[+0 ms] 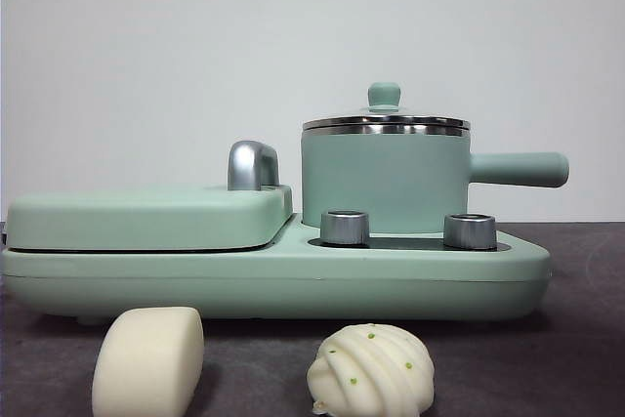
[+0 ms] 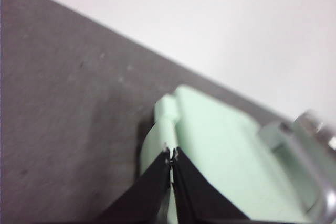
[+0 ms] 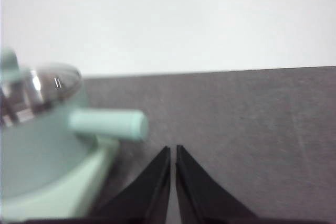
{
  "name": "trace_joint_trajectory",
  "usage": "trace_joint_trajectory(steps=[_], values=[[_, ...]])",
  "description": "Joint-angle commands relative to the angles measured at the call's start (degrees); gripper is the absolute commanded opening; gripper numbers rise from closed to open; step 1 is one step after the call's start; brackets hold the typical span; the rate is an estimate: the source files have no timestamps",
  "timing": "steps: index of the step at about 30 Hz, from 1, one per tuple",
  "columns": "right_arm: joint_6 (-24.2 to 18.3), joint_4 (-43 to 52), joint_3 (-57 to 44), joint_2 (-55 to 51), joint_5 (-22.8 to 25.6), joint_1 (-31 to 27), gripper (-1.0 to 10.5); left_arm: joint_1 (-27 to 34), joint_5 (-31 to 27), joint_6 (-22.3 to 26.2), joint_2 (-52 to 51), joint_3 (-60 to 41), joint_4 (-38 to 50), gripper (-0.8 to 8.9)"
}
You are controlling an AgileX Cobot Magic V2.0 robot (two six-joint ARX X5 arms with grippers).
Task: Put the buns in a small steamer
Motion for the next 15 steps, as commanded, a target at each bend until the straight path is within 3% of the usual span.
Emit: trace_joint_trajectory(steps=[1, 8, 15], values=[[12.5, 2.7, -0.2, 0.0, -0.3, 0.1, 0.2, -0.1, -0.1, -4.1, 0.0, -1.1, 3.6, 0.07], [14.3, 7.2, 3.0, 0.0, -1.5, 0.1, 0.1, -0.1, -0.1, -4.8, 0.0, -0.3, 16.5, 0.08], [14.2, 3.2, 14.3, 2.6, -1.5, 0.1, 0.1, -0.1, -0.1, -4.7, 1.3, 7.7, 10.8, 0.10]])
